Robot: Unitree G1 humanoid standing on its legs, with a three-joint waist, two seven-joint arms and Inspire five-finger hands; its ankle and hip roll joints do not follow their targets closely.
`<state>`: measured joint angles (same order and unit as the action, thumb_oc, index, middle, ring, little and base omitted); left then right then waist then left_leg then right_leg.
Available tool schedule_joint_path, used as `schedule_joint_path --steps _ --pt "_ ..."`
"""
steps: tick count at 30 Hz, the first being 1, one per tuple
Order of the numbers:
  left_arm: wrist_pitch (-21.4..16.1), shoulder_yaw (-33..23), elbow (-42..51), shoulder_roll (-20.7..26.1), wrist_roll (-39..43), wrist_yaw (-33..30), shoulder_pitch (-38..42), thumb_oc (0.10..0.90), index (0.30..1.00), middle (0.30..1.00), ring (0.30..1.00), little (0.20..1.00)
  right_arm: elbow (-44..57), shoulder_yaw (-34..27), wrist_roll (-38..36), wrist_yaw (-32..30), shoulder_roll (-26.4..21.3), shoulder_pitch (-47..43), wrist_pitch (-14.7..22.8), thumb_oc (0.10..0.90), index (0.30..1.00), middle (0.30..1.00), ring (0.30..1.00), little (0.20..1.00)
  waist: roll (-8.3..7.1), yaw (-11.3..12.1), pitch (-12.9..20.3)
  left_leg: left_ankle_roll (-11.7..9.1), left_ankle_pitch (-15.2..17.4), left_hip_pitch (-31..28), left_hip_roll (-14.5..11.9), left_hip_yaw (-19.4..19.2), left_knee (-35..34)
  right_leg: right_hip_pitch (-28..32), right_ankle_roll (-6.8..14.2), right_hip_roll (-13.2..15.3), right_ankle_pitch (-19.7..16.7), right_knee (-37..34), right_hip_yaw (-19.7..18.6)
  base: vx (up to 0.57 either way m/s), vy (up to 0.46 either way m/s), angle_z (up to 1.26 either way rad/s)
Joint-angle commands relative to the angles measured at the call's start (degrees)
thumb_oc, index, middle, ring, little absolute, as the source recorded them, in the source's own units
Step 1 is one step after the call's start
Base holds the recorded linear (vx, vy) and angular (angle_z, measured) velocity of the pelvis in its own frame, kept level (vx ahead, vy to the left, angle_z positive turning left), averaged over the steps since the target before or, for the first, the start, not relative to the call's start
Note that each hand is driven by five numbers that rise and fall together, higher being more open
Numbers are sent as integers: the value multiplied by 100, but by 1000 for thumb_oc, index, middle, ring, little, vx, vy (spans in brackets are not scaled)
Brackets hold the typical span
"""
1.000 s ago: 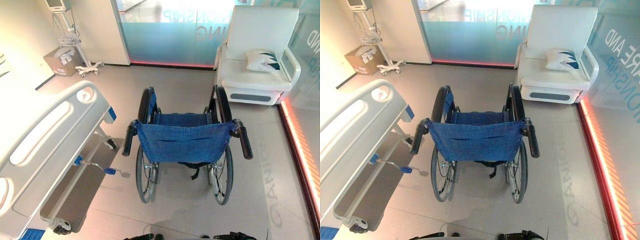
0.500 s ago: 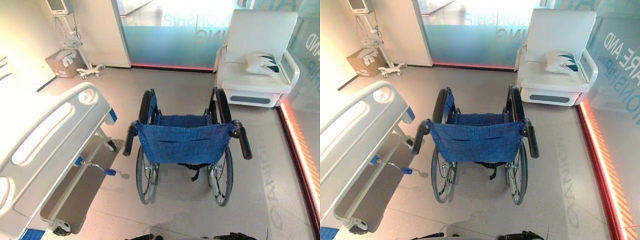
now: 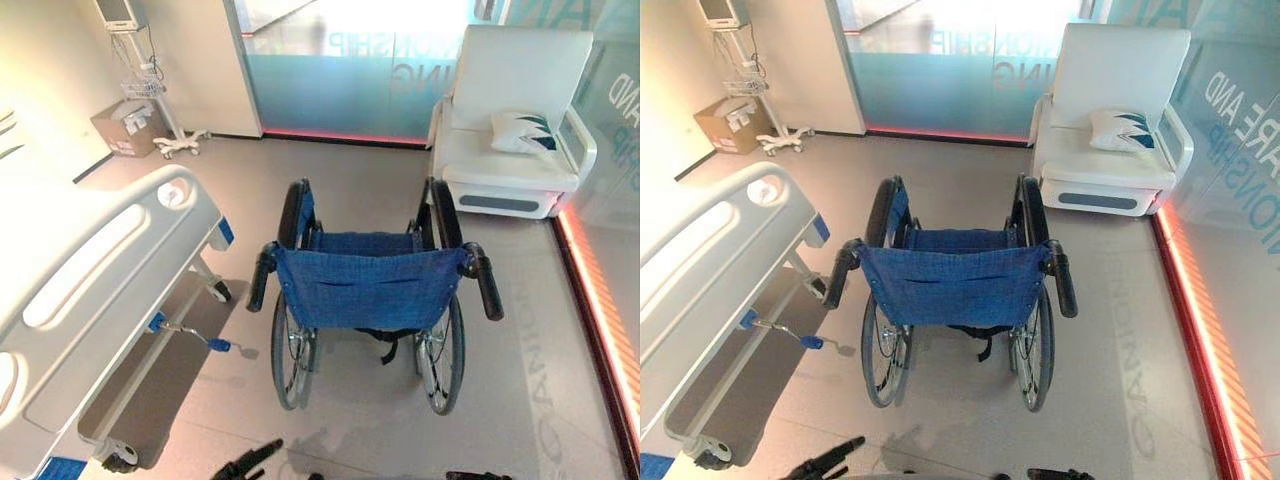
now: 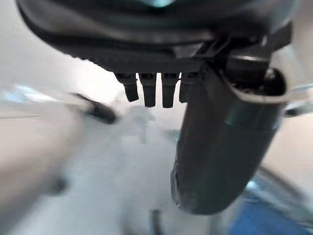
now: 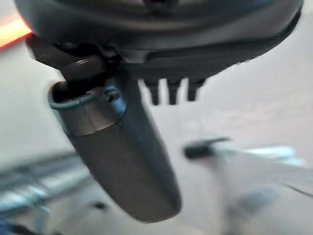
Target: Push the wheelchair next to the bed
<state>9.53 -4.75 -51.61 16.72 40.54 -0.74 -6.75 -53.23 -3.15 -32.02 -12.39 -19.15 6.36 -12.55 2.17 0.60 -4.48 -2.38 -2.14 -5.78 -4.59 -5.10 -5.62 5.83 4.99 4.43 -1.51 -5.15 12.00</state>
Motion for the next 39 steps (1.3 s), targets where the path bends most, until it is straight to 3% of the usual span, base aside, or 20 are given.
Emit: schedule_joint_path --steps 1,8,11,13,14,18,21,26,29,39 --pt "-216 -439 328 711 281 -94 292 800 900 900 900 900 623 -478 -211 -750 -594 -302 349 800 900 900 900 900 -96 -27 -30 -132 155 -93 -78 -288 62 -5 133 263 -87 15 31 0 0 0" --pt "-685 -1188 1769 1422 -60 -214 133 800 900 900 900 900 2311 -1549 -304 -1598 -1129 -187 701 800 900 900 900 900 -90 -95 -30 -122 187 -99 -64 -297 62 -15 141 259 -70 15 -32 0 0 0" --pt "-595 -1371 2306 1490 97 -174 117 800 900 900 900 900 2760 -1796 -305 -1683 -1171 -204 789 800 900 900 900 900 -75 -94 -25 -115 203 -109 -65 -291 62 -8 137 266 -56 15 -47 0 0 0" --pt "-498 -1612 3132 1515 416 -46 138 800 900 900 900 900 3489 -2102 -565 -1574 -1154 -325 966 800 900 900 900 900 -59 -74 5 -118 219 -110 -68 -278 62 2 136 284 -32 15 -48 17 6 0" --pt "-574 -1641 3270 1519 479 17 146 800 900 900 900 900 3619 -2129 -543 -1541 -1136 -345 1116 800 900 900 900 900 -59 -71 9 -120 218 -106 -68 -275 62 0 135 288 -31 15 -51 0 0 0" --pt "-700 -1647 4115 1748 404 -393 438 800 900 900 900 900 4686 -2129 -514 -1717 -1316 -716 1020 800 900 900 900 900 -41 -94 63 -140 213 -98 -72 -282 62 -11 135 308 -18 15 -70 0 0 0" --pt "-764 -1613 4597 1816 994 -370 729 800 900 900 900 900 5224 -1940 -713 -1459 -1339 -996 1010 800 900 900 900 900 -31 -97 97 -143 222 -98 -74 -298 62 -14 135 315 2 15 -81 0 0 0" --pt "-484 -1421 5307 1585 2204 72 969 800 900 900 900 900 5854 -1411 -693 -697 -1218 -1251 765 800 900 900 900 900 -53 -94 135 -148 161 -85 -93 -353 62 -39 124 334 -48 15 -60 0 0 0" --pt "-112 -1353 5584 1626 2530 555 917 800 900 900 900 900 6110 -1346 -893 -286 -1236 -1230 775 800 900 900 900 900 -58 -112 155 -162 217 -136 -107 -402 62 4 142 331 6 15 -50 32 -3 -1" --pt "631 -1441 5704 1744 3142 947 784 800 900 900 900 900 6716 -1321 -1674 434 -1212 -1141 623 800 900 900 900 900 -45 -150 193 -167 241 -169 -108 -498 62 16 163 329 29 15 -81 8 4 -1"
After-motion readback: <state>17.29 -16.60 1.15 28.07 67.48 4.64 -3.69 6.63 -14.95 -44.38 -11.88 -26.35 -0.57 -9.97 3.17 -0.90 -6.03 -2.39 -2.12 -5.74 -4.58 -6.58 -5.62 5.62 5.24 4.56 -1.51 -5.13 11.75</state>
